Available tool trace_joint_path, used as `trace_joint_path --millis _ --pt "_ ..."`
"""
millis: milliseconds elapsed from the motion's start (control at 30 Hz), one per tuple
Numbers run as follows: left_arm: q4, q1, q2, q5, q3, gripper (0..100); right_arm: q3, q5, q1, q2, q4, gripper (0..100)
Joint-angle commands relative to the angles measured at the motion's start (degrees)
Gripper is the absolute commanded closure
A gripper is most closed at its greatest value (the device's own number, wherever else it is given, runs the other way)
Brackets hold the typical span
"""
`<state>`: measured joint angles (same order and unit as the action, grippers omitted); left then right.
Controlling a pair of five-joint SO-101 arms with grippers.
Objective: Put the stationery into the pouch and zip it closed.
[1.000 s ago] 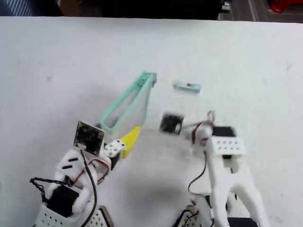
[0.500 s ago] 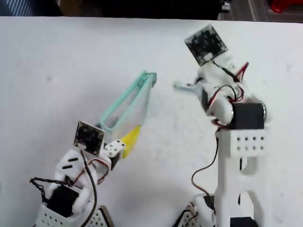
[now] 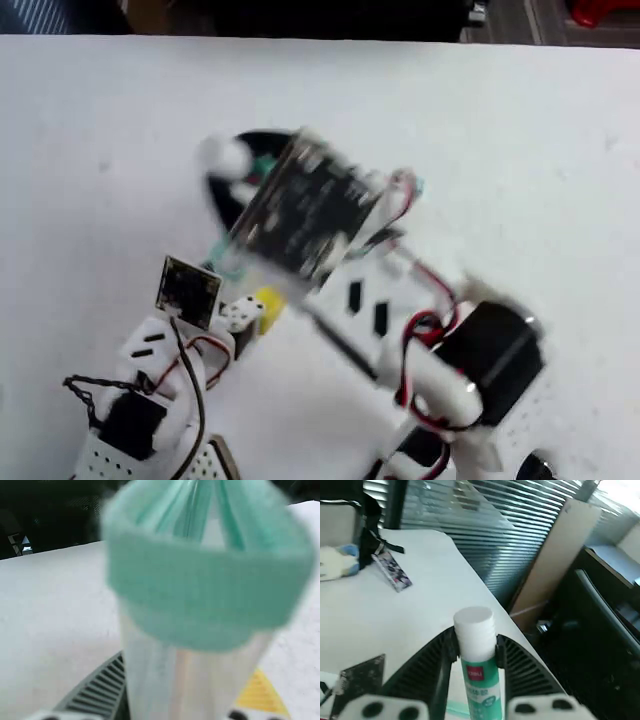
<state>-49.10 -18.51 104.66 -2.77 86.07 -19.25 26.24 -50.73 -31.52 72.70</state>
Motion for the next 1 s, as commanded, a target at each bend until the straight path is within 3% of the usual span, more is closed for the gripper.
trace_joint_path --millis 0,133,333,867,967 --pt "-0.09 -0.92 0.13 0.44 -0.35 75 3.69 -2.02 -1.54 -0.04 -4.62 98.2" --pt "0.00 -0.92 0.13 0.44 -0.35 75 9.41 -8.62 -1.45 -0.66 -8.48 98.2" --pt "0.00 -0.84 0.13 0.53 -0.35 75 18.90 -8.44 -1.36 -4.70 -8.92 98.2" --pt "0.00 -0.66 0.13 0.44 -0.44 75 43.34 -9.05 -0.57 -20.53 -28.09 98.2" --pt "0.00 -0.48 0.13 0.44 -0.44 75 46.77 -14.59 3.56 -21.23 -31.87 98.2"
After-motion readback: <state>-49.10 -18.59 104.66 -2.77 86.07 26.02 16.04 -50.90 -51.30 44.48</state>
